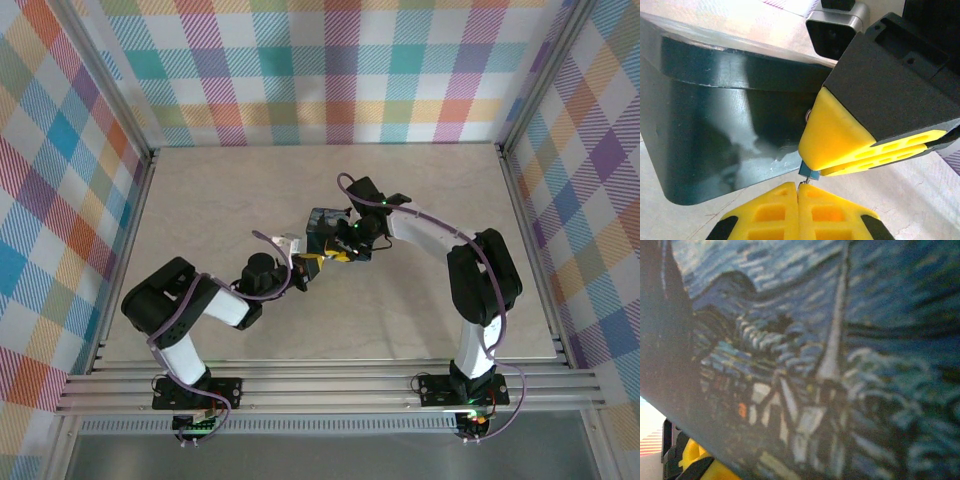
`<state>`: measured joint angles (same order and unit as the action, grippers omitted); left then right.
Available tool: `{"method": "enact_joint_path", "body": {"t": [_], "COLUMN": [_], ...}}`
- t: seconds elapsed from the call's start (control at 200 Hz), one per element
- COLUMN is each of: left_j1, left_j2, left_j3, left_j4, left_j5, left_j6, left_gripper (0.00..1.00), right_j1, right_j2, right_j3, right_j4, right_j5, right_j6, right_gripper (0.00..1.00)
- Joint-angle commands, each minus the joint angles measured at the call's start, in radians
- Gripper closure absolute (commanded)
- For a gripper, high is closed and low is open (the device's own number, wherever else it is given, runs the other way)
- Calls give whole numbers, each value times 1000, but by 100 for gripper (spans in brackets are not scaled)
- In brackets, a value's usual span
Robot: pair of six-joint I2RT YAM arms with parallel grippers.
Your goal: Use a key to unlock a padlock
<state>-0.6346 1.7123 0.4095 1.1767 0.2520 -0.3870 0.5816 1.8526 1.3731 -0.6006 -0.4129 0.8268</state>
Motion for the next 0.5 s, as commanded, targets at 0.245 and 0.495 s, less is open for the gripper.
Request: {"method": "enact_joint_path", "body": {"t": [0.245, 0.495], "left_j1": [-13, 35], "left_j2": [-85, -146], "left_j3": [-25, -81], "left_j4": [-2, 28], "left_j5": [-23, -21], "left_j6": [6, -51], "left_gripper": [100, 100], "right_j1": [2, -40], "right_j2": [-22, -29], "right_j3": [-28, -53], "right_j4": [109, 131], "right_j5": [-195, -275], "right_j6": [70, 106], "right_gripper": [100, 100]}}
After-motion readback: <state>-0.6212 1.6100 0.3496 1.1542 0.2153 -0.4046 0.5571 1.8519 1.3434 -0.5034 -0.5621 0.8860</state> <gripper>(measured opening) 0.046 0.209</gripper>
